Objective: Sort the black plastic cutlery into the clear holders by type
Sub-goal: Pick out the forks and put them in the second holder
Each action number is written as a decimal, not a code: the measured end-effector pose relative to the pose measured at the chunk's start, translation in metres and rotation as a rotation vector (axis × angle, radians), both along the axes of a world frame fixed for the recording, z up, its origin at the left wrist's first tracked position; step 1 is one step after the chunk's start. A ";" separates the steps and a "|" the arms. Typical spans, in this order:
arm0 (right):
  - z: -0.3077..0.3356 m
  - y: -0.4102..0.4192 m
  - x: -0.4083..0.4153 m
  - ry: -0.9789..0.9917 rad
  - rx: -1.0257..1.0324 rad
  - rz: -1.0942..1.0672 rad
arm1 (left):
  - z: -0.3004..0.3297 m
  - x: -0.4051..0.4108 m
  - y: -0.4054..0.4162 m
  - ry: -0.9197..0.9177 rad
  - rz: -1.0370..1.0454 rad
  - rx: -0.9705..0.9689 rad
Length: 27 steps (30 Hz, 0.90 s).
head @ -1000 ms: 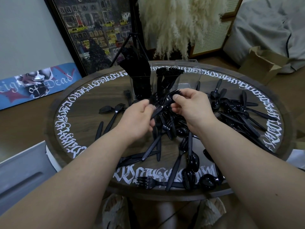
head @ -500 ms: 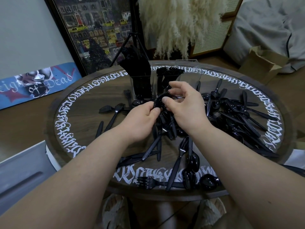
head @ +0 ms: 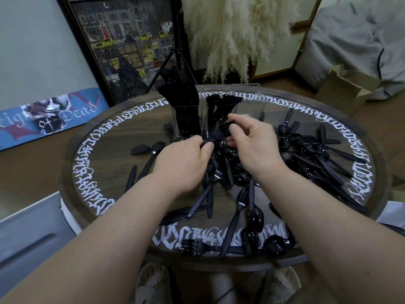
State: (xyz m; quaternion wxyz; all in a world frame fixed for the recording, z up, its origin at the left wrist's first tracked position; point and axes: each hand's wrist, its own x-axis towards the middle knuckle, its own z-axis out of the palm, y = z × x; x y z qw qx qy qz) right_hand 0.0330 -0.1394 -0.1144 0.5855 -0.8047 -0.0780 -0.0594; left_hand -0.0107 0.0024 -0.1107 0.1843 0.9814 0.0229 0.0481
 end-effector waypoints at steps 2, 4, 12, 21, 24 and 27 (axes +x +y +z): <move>0.006 -0.006 -0.001 0.017 0.043 0.029 | 0.001 0.002 -0.001 -0.021 -0.008 0.005; 0.010 -0.012 -0.002 0.014 0.058 0.059 | 0.000 0.005 -0.004 -0.028 -0.030 -0.045; 0.049 -0.055 0.009 -0.421 0.010 -0.249 | 0.005 0.033 -0.005 -0.221 -0.017 -0.138; 0.058 -0.036 0.077 -0.896 -0.405 -0.282 | -0.007 0.056 -0.012 -0.103 0.031 0.004; 0.039 -0.019 0.091 -0.826 -0.521 -0.156 | -0.009 0.058 -0.011 -0.081 0.047 0.013; 0.025 -0.011 0.095 -0.706 -0.642 -0.027 | -0.012 0.060 -0.009 -0.068 0.048 0.012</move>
